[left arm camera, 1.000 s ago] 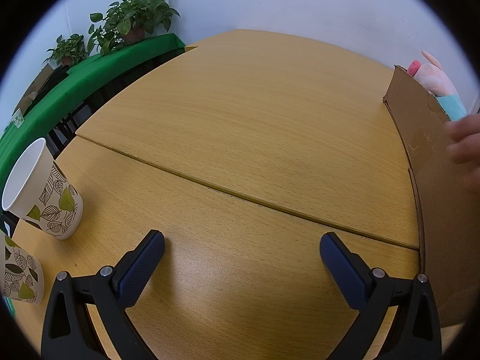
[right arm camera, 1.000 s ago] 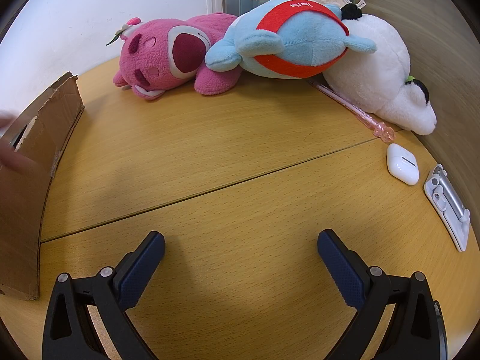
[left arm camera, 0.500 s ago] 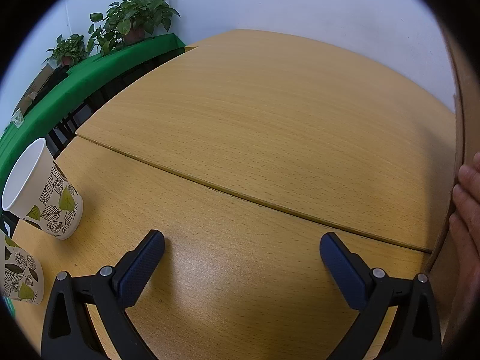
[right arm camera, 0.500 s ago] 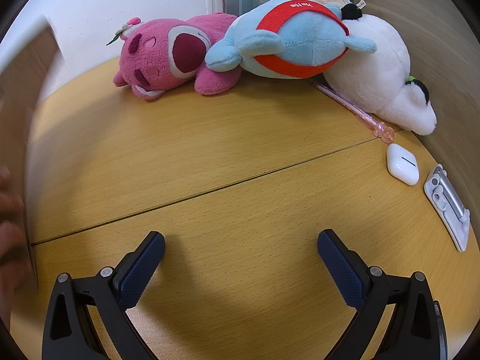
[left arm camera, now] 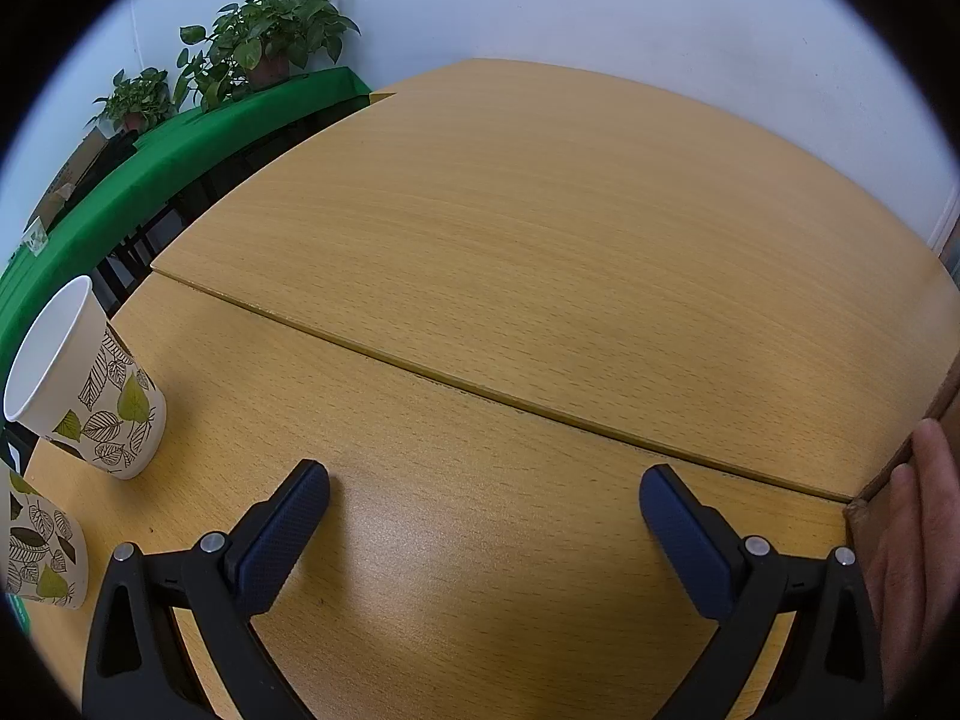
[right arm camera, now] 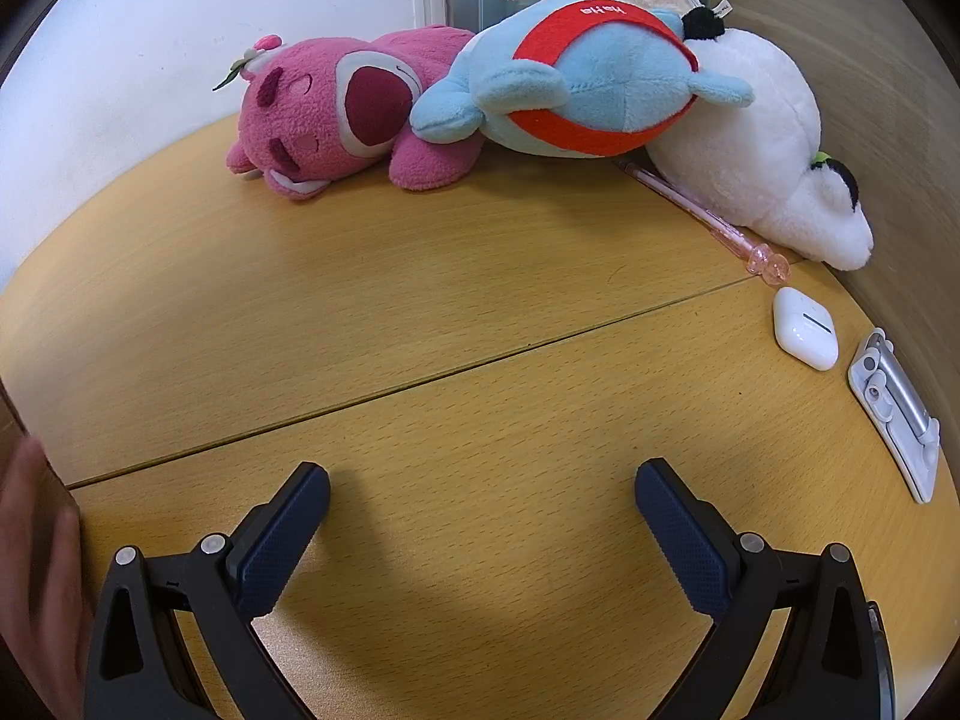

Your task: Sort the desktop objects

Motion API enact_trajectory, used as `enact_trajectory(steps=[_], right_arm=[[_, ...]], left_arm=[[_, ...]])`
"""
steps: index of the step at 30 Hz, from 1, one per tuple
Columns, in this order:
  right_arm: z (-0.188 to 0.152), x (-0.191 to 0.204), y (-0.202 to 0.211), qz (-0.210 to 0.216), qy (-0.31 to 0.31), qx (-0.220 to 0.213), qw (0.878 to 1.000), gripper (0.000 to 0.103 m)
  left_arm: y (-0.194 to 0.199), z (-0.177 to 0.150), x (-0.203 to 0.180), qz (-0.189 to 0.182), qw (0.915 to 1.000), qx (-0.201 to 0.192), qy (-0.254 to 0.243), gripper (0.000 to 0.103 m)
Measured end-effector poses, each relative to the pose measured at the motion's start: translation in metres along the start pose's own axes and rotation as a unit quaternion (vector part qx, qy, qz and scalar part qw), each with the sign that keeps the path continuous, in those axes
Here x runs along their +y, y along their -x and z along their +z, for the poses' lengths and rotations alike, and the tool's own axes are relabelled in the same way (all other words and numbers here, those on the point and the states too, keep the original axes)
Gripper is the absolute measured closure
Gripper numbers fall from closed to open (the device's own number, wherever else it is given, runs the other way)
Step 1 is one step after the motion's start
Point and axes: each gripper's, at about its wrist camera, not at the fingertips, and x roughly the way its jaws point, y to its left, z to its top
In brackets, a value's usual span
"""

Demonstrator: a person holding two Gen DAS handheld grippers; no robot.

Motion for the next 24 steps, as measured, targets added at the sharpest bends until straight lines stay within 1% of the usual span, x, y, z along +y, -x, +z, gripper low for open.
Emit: enact_trajectory(steps=[24], right_arm=[[-0.0032,0.0035,0.0026,0.000,0.001,0.000,1.000,0.000]], left_arm=[[0.0001,0.0025,-0.0003,-0.002,1.0000,0.000,-0.001,0.000]])
